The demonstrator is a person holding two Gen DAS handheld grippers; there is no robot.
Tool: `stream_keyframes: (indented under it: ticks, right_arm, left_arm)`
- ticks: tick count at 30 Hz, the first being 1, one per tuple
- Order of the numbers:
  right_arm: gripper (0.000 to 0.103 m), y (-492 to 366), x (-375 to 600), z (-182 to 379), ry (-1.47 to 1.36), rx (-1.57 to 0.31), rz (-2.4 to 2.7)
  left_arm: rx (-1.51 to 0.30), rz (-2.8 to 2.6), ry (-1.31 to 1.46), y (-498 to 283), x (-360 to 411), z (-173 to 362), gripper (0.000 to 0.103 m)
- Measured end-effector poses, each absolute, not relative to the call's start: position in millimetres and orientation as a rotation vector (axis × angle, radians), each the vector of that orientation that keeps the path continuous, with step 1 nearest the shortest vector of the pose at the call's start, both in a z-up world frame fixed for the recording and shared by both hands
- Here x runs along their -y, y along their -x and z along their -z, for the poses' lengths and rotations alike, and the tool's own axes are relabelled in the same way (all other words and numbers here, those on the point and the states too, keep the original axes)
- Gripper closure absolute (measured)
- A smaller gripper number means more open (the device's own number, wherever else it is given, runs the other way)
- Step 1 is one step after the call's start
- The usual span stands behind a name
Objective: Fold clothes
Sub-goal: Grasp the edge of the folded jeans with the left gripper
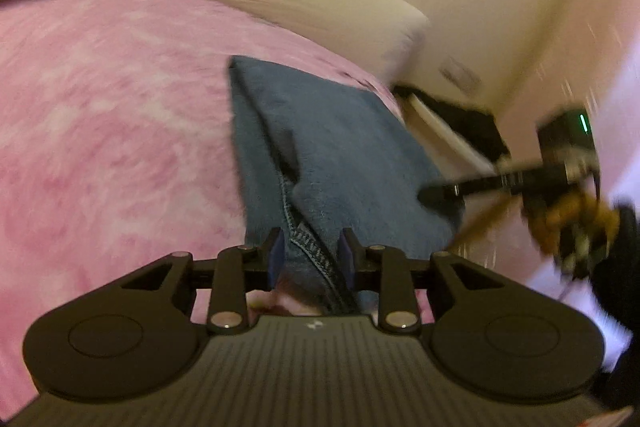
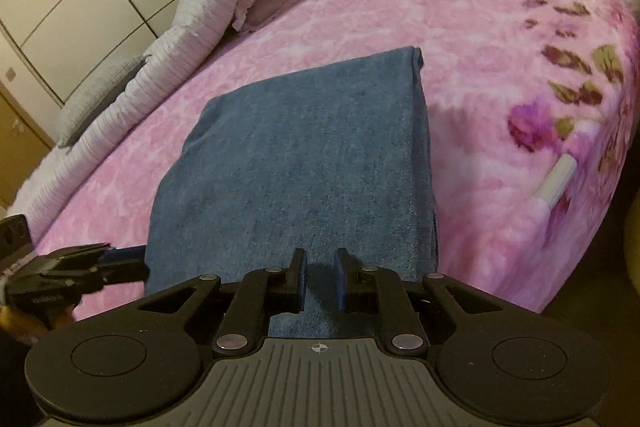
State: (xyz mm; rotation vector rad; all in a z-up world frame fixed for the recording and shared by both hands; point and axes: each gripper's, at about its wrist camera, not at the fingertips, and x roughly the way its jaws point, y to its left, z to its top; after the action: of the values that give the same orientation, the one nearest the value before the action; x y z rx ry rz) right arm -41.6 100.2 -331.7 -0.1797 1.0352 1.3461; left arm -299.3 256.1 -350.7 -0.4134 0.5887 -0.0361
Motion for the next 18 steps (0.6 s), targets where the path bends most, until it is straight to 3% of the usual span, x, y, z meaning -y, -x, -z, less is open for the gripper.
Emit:
stream_keyframes:
  ticks: [12, 18]
  right_arm:
    - [0.088, 34, -97, 342, 0.131, -1.062, -1.361]
    - [0.088, 35, -98, 342, 0.134, -1.057, -1.358]
  left_arm:
    - [-0.761, 0.454, 0.342, 256, -291, 359, 0.069]
    - [-0.762, 0.506, 0.337, 249, -300, 363, 0.064]
